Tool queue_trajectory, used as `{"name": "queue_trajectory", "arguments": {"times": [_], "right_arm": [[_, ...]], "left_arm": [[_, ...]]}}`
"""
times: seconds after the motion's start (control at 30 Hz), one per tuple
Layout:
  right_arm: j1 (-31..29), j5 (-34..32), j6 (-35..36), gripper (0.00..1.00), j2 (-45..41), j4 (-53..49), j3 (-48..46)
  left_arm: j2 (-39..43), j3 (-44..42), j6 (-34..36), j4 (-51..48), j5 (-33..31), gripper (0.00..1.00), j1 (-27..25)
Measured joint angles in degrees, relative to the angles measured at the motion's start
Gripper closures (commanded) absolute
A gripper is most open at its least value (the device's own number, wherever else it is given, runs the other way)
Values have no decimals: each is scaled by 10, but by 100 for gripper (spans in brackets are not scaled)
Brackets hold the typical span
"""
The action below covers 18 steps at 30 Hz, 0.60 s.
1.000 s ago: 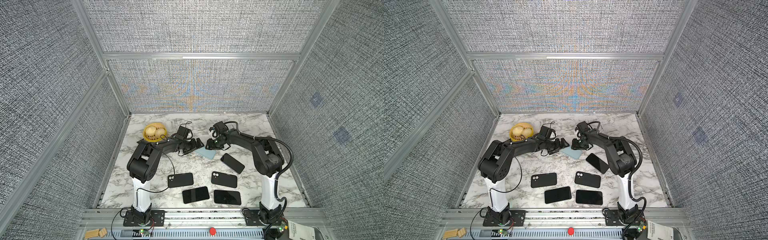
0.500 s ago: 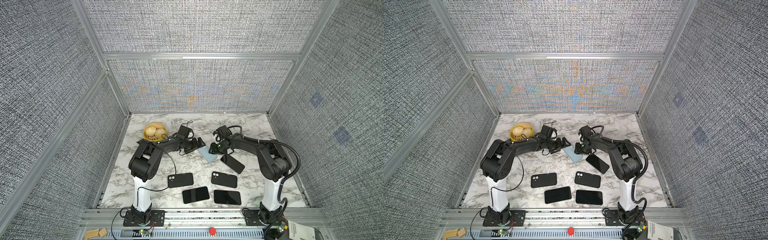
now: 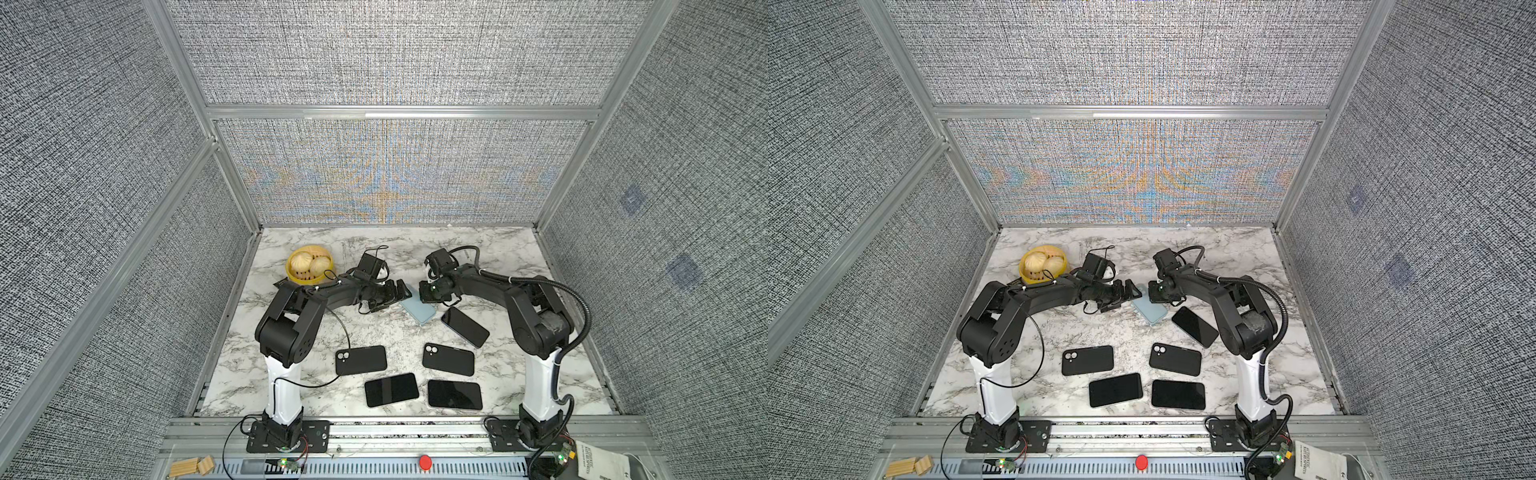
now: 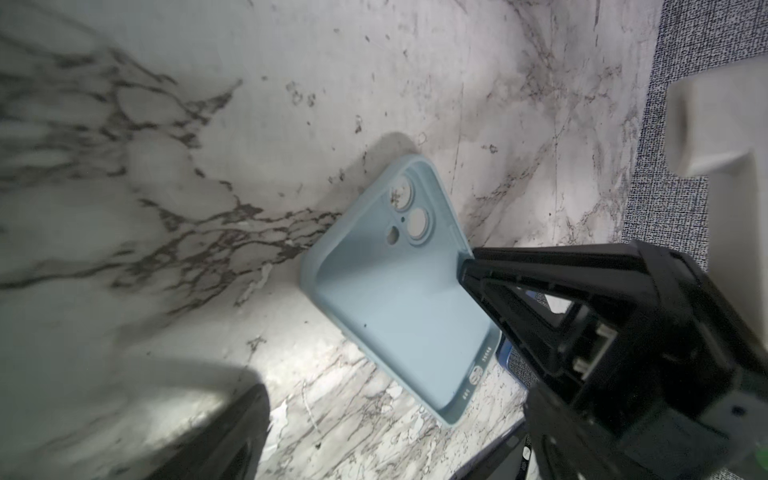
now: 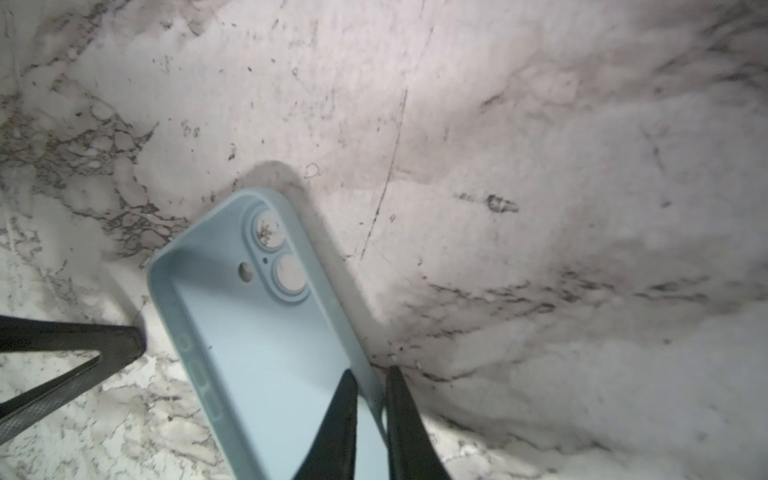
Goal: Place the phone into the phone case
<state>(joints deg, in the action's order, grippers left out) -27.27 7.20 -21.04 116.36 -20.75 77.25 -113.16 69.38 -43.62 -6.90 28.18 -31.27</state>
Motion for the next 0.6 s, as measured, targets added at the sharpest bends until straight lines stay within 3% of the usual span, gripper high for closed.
{"name": "queue_trajectory", "arguments": {"times": [0.13,0.43,0.6], "right_arm": [[1,-14,0,95,-4,-1,-2],[18,-43,7,95,-10,-12,-2],[26,-55,9,74,-13,-19,2]], "left_arm": [[-12,10,0,5,9,3,0],[-13,1,-1,25,18,3,0],[-10,-7,-1,35,19,3,0]]}}
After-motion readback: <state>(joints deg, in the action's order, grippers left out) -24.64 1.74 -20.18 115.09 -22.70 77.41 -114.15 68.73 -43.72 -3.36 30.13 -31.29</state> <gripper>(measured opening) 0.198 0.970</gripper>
